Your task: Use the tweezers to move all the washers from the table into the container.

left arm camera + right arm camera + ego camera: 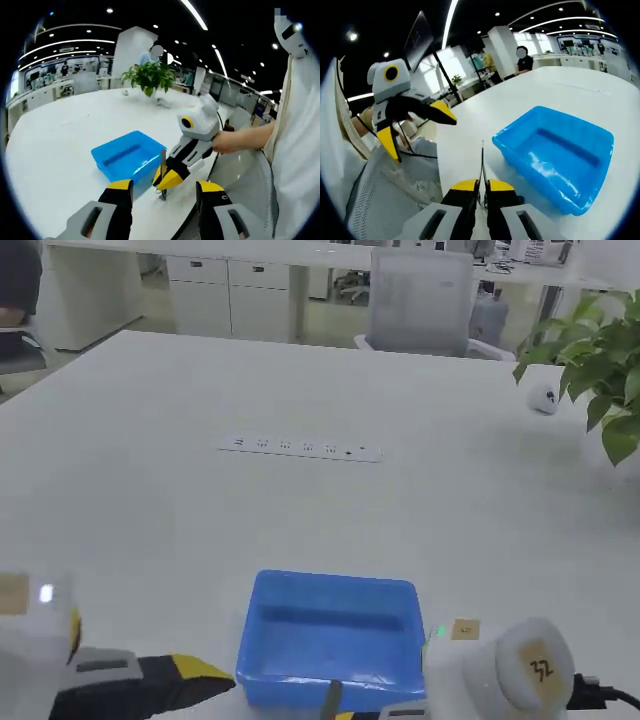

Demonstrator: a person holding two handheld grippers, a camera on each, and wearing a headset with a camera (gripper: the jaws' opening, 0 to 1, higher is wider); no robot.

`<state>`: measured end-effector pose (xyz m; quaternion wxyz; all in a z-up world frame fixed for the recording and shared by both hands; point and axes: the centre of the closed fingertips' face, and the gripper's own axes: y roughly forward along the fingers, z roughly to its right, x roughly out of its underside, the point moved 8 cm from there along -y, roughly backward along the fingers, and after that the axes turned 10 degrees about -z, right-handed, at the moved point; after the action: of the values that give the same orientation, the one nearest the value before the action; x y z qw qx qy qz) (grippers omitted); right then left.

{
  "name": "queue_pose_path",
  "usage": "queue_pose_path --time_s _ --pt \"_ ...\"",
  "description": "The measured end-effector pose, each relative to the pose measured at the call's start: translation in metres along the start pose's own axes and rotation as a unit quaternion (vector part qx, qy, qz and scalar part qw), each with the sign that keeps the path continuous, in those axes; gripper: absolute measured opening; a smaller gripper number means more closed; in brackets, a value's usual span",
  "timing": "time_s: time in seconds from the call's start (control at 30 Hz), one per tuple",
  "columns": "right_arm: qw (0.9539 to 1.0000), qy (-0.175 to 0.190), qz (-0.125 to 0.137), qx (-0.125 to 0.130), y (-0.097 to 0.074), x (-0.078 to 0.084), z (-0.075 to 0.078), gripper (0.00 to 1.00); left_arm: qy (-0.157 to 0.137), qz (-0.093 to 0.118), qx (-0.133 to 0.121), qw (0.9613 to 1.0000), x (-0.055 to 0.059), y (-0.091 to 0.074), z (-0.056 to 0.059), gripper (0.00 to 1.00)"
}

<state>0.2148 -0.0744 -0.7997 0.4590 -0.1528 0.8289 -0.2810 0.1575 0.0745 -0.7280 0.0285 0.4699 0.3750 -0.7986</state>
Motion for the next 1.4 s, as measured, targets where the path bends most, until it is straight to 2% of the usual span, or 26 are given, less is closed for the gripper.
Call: queue_pose_path --time_s 0.07,0.1,0.13,0.17,0.2,0.27,0.3,0.37,0.4,0.43,0.47,0.57,0.6,0.67,0.77,0.83,0.9,0.93,1.03,1.13,1.2,1.27,1.33,1.4 --pt "0.9995 0.027 0.015 -0.009 -0.002 0.001 0.001 0.03 -0.056 0.037 -0.004 0.9977 0.010 -0.003 0.002 0.56" --pt "0.9987 0.043 0.024 -0.012 -0.004 0.002 0.001 0.03 -0.070 0.048 -0.014 0.9963 0.014 -0.005 0.001 0.58" --pt "0.9981 0.052 0.028 -0.015 -0.005 0.002 0.002 0.03 -0.077 0.061 -0.038 0.9944 0.018 -0.007 -0.001 0.60" --pt "0.9972 0.062 0.037 -0.018 -0.007 0.002 0.002 0.03 -0.076 0.070 -0.057 0.9930 0.021 -0.010 -0.003 0.61" --pt "0.9967 0.067 0.041 -0.019 -0.008 0.002 0.003 0.03 -0.068 0.081 -0.087 0.9906 0.021 -0.012 -0.005 0.63" --pt "0.9952 0.081 0.051 -0.021 -0.013 0.001 0.003 0.03 -0.058 0.101 -0.118 0.9863 0.019 -0.017 -0.008 0.65" --pt "0.9947 0.084 0.054 -0.024 -0.015 0.001 0.003 0.03 -0.055 0.115 -0.126 0.9839 0.016 -0.020 -0.009 0.66" --pt "0.9930 0.093 0.067 -0.029 -0.019 -0.001 0.003 0.03 -0.066 0.157 -0.143 0.9750 0.007 -0.026 -0.011 0.68" --pt "0.9929 0.093 0.068 -0.029 -0.021 -0.001 0.003 0.03 -0.067 0.170 -0.149 0.9719 0.005 -0.027 -0.012 0.71" --pt "0.9927 0.093 0.071 -0.028 -0.022 -0.002 0.003 0.03 -0.057 0.173 -0.161 0.9698 0.004 -0.027 -0.012 0.74" --pt "0.9926 0.092 0.074 -0.025 -0.025 -0.004 0.003 0.03 -0.047 0.162 -0.172 0.9707 0.006 -0.026 -0.013 0.77" --pt "0.9922 0.091 0.082 -0.021 -0.032 -0.008 0.002 0.03 -0.008 0.106 -0.209 0.9722 0.013 -0.020 -0.014 0.83" --pt "0.9917 0.091 0.089 -0.019 -0.036 -0.011 0.002 0.03 -0.003 0.102 -0.213 0.9717 0.012 -0.019 -0.014 0.85" --pt "0.9913 0.091 0.095 -0.014 -0.040 -0.013 0.003 0.03 0.004 0.111 -0.206 0.9723 0.009 -0.017 -0.009 0.89" --pt "0.9908 0.090 0.101 -0.003 -0.047 -0.017 0.004 0.03 0.001 0.113 -0.209 0.9713 0.010 -0.019 -0.012 0.88" --pt "0.9910 0.086 0.102 0.012 -0.052 -0.019 0.006 0.03 -0.010 0.121 -0.216 0.9689 0.010 -0.022 -0.015 0.88" --pt "0.9917 0.075 0.099 0.030 -0.057 -0.022 0.008 0.03 -0.017 0.117 -0.241 0.9632 0.013 -0.026 -0.020 0.87" --pt "0.9917 0.072 0.100 0.036 -0.059 -0.024 0.008 0.03 -0.019 0.122 -0.250 0.9602 0.013 -0.028 -0.022 0.87" --pt "0.9907 0.065 0.110 0.048 -0.067 -0.033 0.012 0.03 -0.030 0.129 -0.259 0.9569 0.013 -0.031 -0.024 0.87" --pt "0.9893 0.058 0.118 0.062 -0.074 -0.040 0.016 0.03 -0.029 0.126 -0.258 0.9573 0.011 -0.030 -0.021 0.86" --pt "0.9885 0.056 0.121 0.072 -0.077 -0.045 0.022 0.03 -0.015 0.119 -0.260 0.9582 0.009 -0.029 -0.019 0.86" --pt "0.9879 0.052 0.120 0.083 -0.079 -0.048 0.027 0.03 -0.012 0.120 -0.256 0.9591 0.010 -0.029 -0.019 0.85" --pt "0.9872 0.054 0.121 0.088 -0.080 -0.050 0.031 0.03 -0.023 0.117 -0.250 0.9609 0.011 -0.028 -0.020 0.84" --pt "0.9859 0.058 0.126 0.093 -0.081 -0.052 0.037 0.03 -0.030 0.119 -0.253 0.9597 0.012 -0.030 -0.021 0.84"
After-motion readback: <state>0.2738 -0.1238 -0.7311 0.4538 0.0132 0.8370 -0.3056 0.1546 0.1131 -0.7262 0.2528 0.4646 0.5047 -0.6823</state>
